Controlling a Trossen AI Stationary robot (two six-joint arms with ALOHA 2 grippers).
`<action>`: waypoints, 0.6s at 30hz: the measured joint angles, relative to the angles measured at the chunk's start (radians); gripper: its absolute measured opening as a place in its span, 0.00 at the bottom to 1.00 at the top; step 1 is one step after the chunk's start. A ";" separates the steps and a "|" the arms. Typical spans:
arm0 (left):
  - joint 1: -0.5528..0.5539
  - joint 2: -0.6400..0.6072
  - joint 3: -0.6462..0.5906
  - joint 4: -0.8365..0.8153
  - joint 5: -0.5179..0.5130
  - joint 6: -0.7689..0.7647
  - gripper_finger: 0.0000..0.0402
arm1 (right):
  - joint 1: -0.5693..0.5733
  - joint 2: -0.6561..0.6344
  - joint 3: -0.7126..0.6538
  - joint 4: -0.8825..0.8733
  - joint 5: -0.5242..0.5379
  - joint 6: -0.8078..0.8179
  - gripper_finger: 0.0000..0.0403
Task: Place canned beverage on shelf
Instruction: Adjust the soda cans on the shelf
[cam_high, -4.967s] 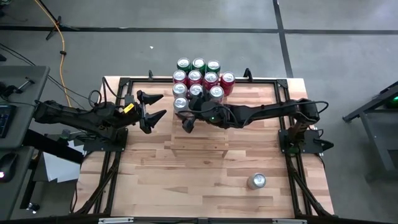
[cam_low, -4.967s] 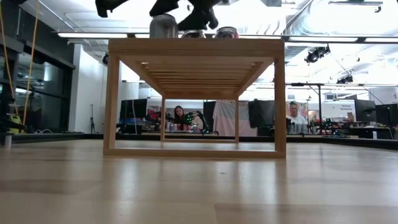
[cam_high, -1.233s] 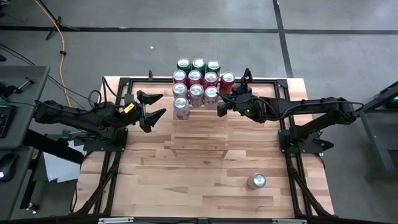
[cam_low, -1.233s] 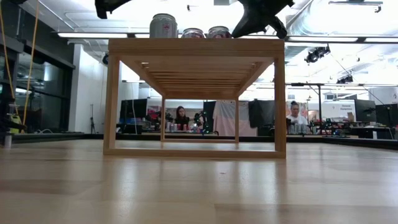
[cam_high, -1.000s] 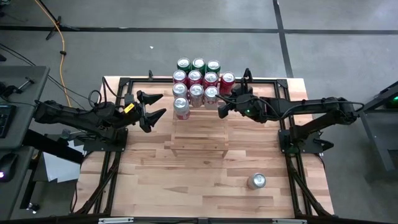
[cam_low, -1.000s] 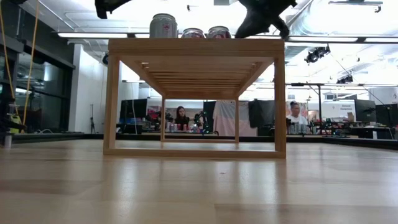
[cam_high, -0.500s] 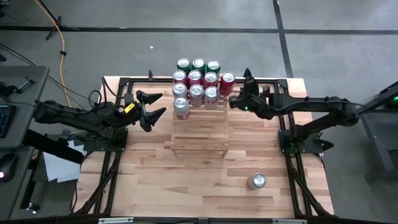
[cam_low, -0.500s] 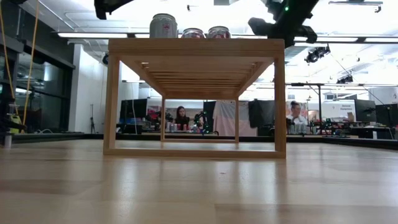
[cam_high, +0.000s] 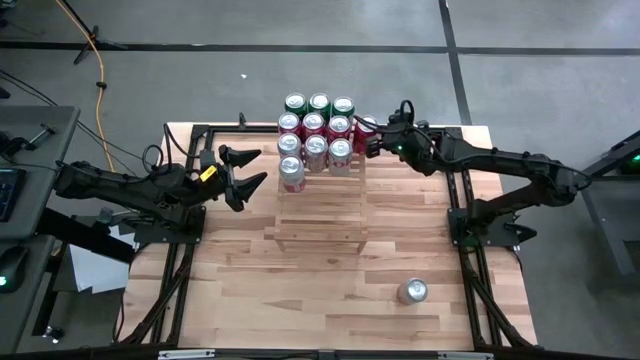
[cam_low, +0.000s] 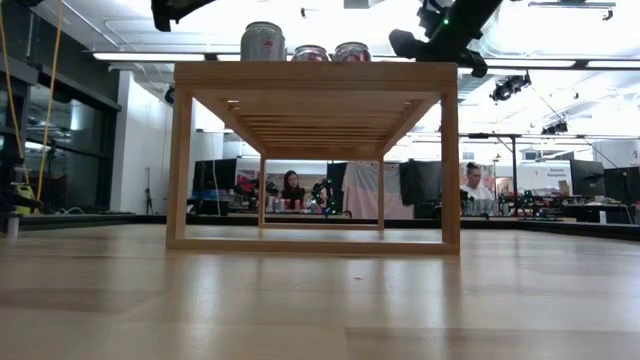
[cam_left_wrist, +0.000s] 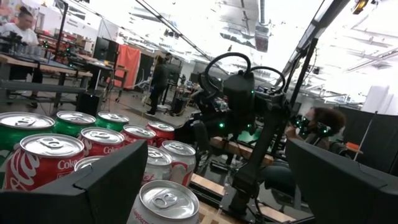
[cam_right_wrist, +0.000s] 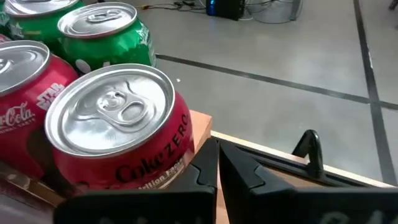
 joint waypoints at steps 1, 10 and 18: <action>0.000 0.000 0.000 0.000 0.000 0.004 0.93 | -0.001 0.000 0.000 0.001 -0.004 0.000 0.00; 0.000 0.000 0.000 0.000 0.000 0.007 0.93 | -0.002 0.009 0.000 0.045 -0.080 -0.001 0.00; 0.000 0.000 0.000 -0.001 0.000 0.006 0.93 | 0.000 0.040 0.000 0.060 -0.139 -0.010 0.00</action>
